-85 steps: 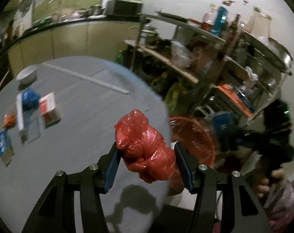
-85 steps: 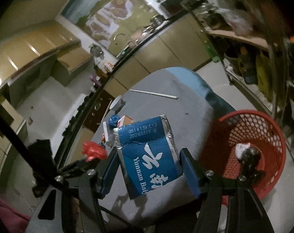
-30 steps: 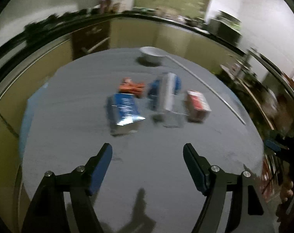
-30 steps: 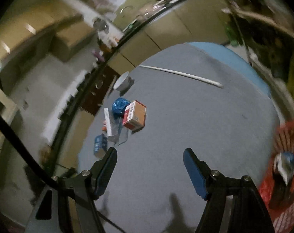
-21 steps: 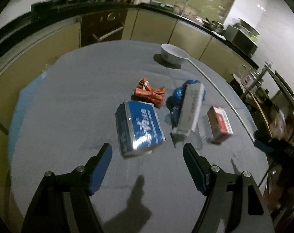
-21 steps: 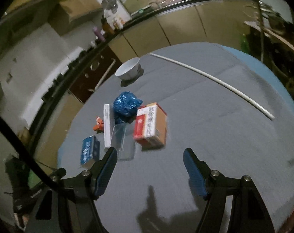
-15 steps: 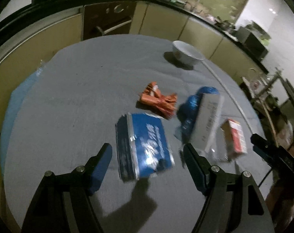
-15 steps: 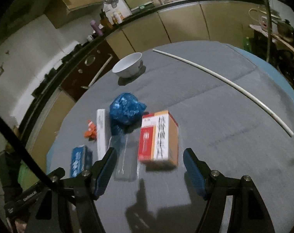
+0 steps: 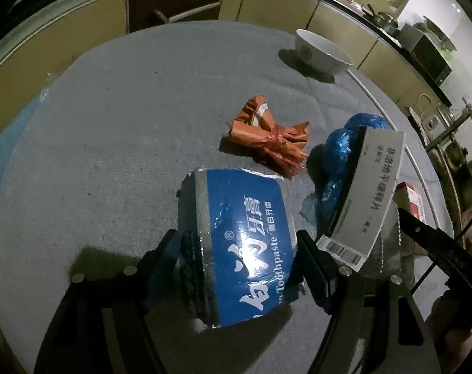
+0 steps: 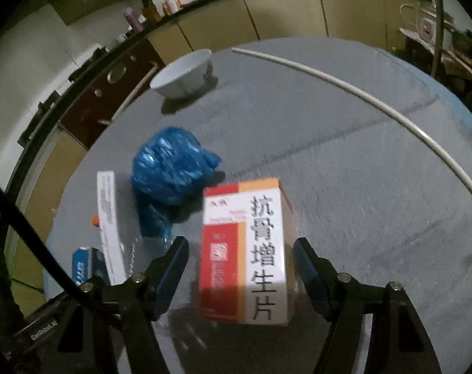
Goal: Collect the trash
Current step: 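Grasp the red-white medicine box with right while left grasps the blue toothpaste box, then lift both boxes and carry them toward the red basket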
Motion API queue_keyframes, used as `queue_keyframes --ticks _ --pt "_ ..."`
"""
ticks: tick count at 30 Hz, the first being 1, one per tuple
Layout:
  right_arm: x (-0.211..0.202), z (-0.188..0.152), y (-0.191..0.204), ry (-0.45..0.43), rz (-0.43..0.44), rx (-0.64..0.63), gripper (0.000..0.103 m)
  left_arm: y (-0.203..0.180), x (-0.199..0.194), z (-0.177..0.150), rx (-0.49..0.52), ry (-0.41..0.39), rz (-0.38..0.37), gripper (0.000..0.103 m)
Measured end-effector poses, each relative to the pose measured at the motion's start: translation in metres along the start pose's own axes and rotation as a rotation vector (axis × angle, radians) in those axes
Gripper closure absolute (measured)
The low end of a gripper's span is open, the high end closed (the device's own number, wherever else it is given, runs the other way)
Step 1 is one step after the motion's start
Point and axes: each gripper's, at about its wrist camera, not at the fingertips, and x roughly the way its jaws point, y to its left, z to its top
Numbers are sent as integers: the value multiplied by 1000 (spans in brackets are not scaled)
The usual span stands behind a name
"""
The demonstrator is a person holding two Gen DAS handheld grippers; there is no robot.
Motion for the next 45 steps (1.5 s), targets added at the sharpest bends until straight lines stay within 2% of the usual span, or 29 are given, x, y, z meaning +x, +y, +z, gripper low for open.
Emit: queue_keyframes --ticks 1,3,5,8,16,21,31,39,45 --pt "-1 -1 -2 -2 3 3 49 -1 -3 -2 5 -9 0 36" --pt "-8 -4 -9 -16 9 12 51 -3 -8 -7 15 -18 0 45" --pt "-15 -9 -15 -19 22 22 53 -4 -15 -14 21 -25 4 48" --pt "-36 -21 -25 -33 48 20 53 -8 -36 -33 51 -59 15 48" --pt "-110 -70 -49 -87 135 -14 53 -25 -94 -101 121 -103 -16 48" --pt "-155 -111 -62 -121 171 -30 53 -53 -138 -144 197 -175 6 48" --pt "-230 -163 -100 -219 193 9 53 -126 -210 -179 342 -337 30 48" --pt "-269 -179 -135 -287 215 64 53 -178 -226 -199 447 -389 47 48" --pt "-282 -189 -166 -316 229 117 53 -207 -219 -212 502 -365 59 48"
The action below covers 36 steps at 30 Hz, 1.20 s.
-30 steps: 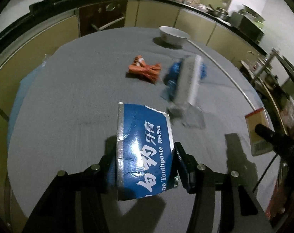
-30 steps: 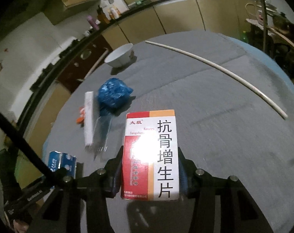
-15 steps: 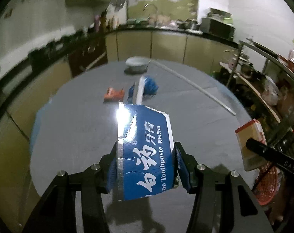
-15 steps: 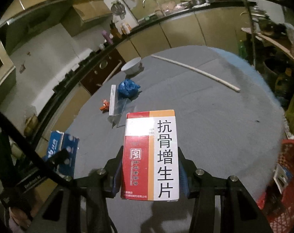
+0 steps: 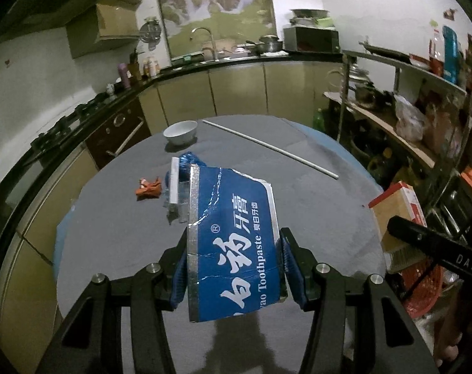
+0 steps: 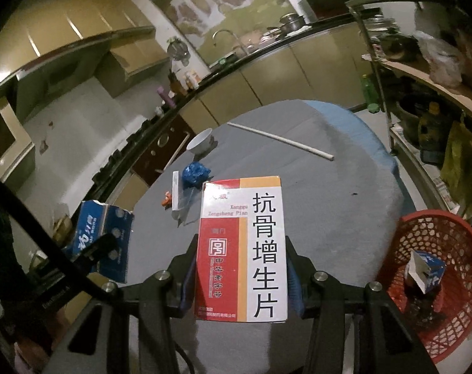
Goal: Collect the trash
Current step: 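Lift both boxes and carry them toward the red basket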
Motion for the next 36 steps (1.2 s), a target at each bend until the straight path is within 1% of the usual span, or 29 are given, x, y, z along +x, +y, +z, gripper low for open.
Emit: queue_keyframes --ticks 10,14,19,32,34,36 --pt "-13 -9 -45 -1 -36 88 53 -43 9 -5 79 44 -40 48" --pt "-18 -10 -56 -8 -47 110 53 -56 10 -7 108 45 -45 48" --pt "-20 -11 -62 -9 -58 125 53 -64 10 -12 141 53 -50 48" --pt "-28 -19 -78 -15 -74 167 53 -76 12 -16 190 72 -42 48" --pt "-32 -20 -83 -18 -82 176 53 -79 13 -16 200 81 -53 48" --pt "-37 -21 -90 -26 -97 182 53 -85 17 -16 207 110 -101 48"
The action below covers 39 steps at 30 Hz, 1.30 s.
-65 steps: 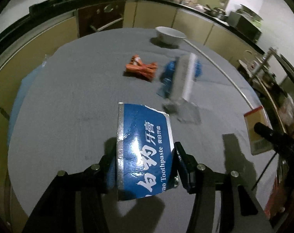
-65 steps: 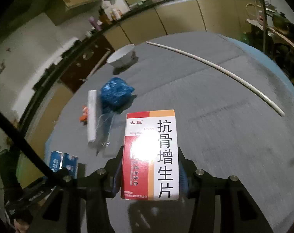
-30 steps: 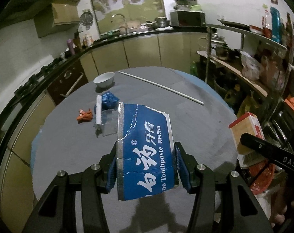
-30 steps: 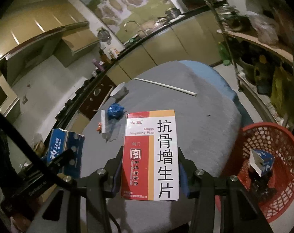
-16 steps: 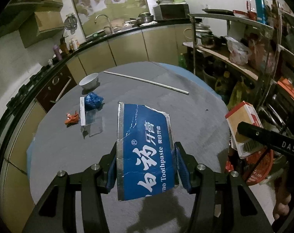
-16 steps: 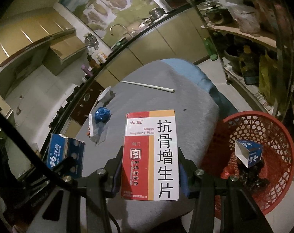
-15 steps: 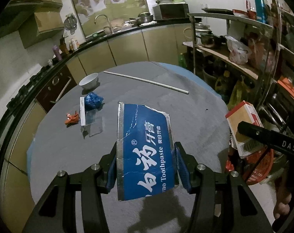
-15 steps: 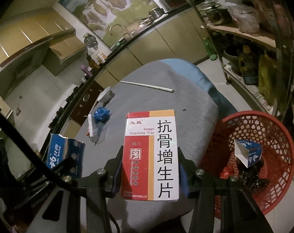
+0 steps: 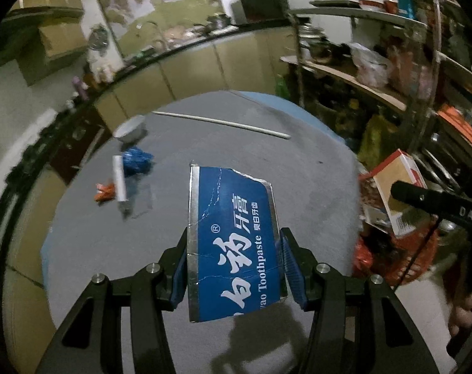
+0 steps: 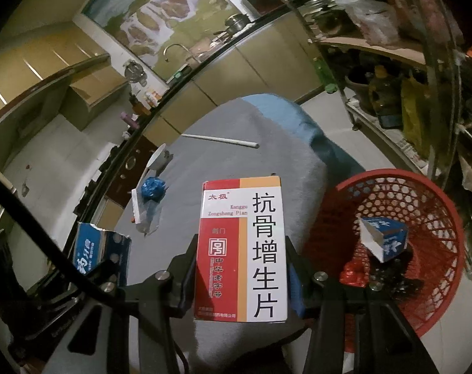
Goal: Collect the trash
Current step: 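Lift both boxes and carry them toward the red basket, then open the right gripper over the red basket while left releases the toothpaste box, then grasp the thin white box with left while right grasps the clear plastic tray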
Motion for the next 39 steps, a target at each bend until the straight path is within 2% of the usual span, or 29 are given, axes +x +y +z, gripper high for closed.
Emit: queue_keyframes --ticks 7,11,17,22,28,34,39 --pt "-28 3 -65 -45 -54 145 53 -41 29 16 54 70 -265 48" --pt "-42 1 -103 -70 -53 263 51 -75 44 27 91 108 -369 47" --pt "-45 -2 -127 -68 -81 314 48 -119 58 34 148 147 -469 40" --pt "-39 -6 -145 -20 -80 394 44 -125 64 33 158 164 -467 38" --pt "-43 -6 -142 -47 -79 366 42 -104 60 35 117 134 -451 38" --pt "-39 -1 -117 -54 -49 314 42 -62 45 26 93 77 -312 38" --pt "-28 3 -86 -25 -24 250 42 -7 43 14 15 59 -187 36"
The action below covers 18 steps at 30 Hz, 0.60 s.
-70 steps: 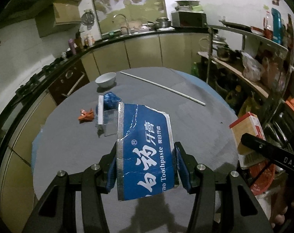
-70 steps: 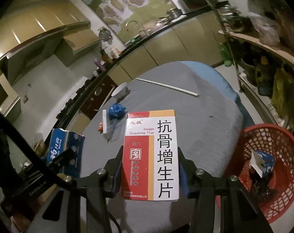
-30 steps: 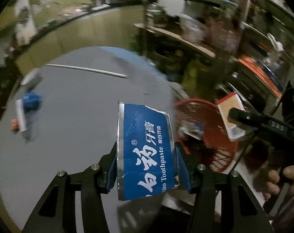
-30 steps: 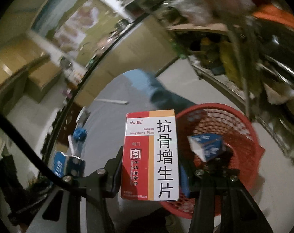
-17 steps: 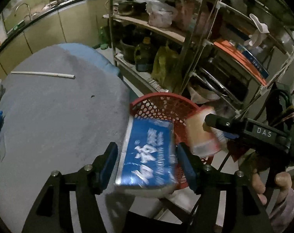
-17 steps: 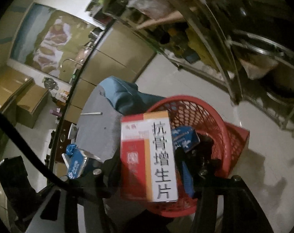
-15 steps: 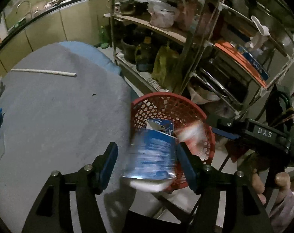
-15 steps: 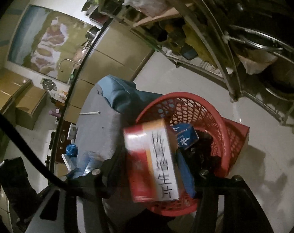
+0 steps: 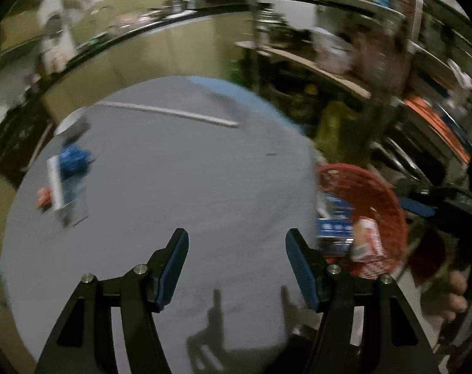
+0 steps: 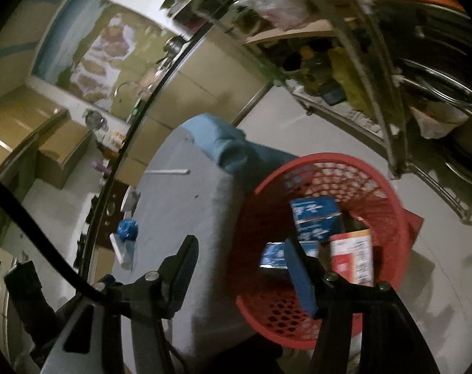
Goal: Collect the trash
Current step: 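Grasp the thin white box with left while right grasps the clear plastic tray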
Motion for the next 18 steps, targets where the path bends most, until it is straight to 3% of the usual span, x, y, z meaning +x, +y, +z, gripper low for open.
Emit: queue_keyframes --ticks 5,12,18 --pt "12 -5 26 28 -3 -65 42 87 -7 -13 -152 -14 119 36" --pt "45 -14 53 99 -8 -115 42 218 3 -7 -379 -34 304 35" --pt "72 -19 74 147 2 -169 42 278 36 26 -467 -31 300 35"
